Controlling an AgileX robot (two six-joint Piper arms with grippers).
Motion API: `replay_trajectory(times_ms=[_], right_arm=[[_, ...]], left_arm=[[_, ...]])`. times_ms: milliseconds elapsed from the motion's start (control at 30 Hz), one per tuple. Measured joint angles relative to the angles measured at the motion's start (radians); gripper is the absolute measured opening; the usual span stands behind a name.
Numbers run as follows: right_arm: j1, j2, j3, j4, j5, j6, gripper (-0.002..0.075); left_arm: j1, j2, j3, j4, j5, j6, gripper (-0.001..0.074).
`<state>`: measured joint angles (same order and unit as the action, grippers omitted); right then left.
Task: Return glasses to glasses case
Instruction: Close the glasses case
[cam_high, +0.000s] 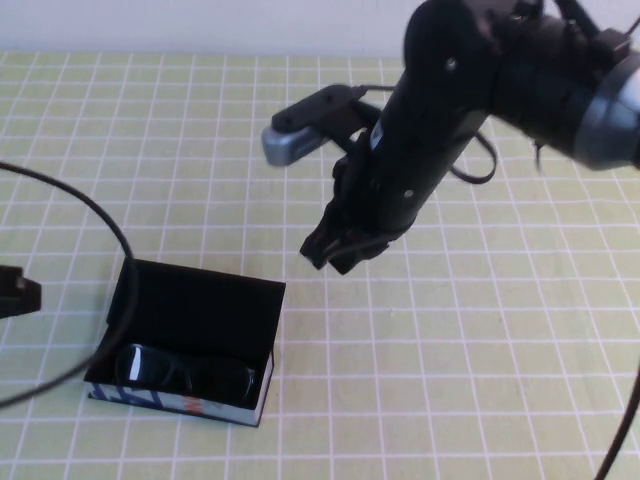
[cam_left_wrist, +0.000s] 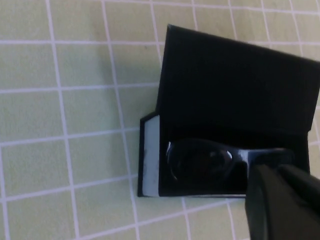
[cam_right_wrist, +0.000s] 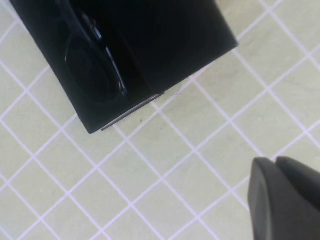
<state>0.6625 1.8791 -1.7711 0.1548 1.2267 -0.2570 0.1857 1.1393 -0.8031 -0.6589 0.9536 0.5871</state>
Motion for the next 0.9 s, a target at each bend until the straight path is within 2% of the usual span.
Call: replay_trajectory(times_ms=[67, 167, 400, 700, 900], right_arm=[[-0.013, -0.023, 0.004, 0.013, 0.001, 0.000, -0.0011], [-0.021, -0.057, 0.027, 0.029, 0.002, -0.004, -0.0011], [-0.026, -0.126, 0.130, 0.055, -0.034, -0.024, -0.0011], [-0.030, -0.132, 0.173, 0.072, -0.083, -0.047, -0.0011], [-0.030, -0.132, 0.173, 0.077, -0.107, -0.054, -0.0011]], left_arm=[[0.066, 0.048, -0.002, -0.070, 0.021, 0.074, -0.0004], [0.094, 0.145, -0.004, -0.082, 0.043, 0.123, -0.0004], [0.087, 0.332, -0.006, -0.058, 0.047, 0.144, -0.0004], [0.083, 0.407, -0.007, -0.059, -0.009, 0.144, -0.0004], [0.013, 0.415, -0.008, -0.059, -0.087, 0.144, -0.0004]])
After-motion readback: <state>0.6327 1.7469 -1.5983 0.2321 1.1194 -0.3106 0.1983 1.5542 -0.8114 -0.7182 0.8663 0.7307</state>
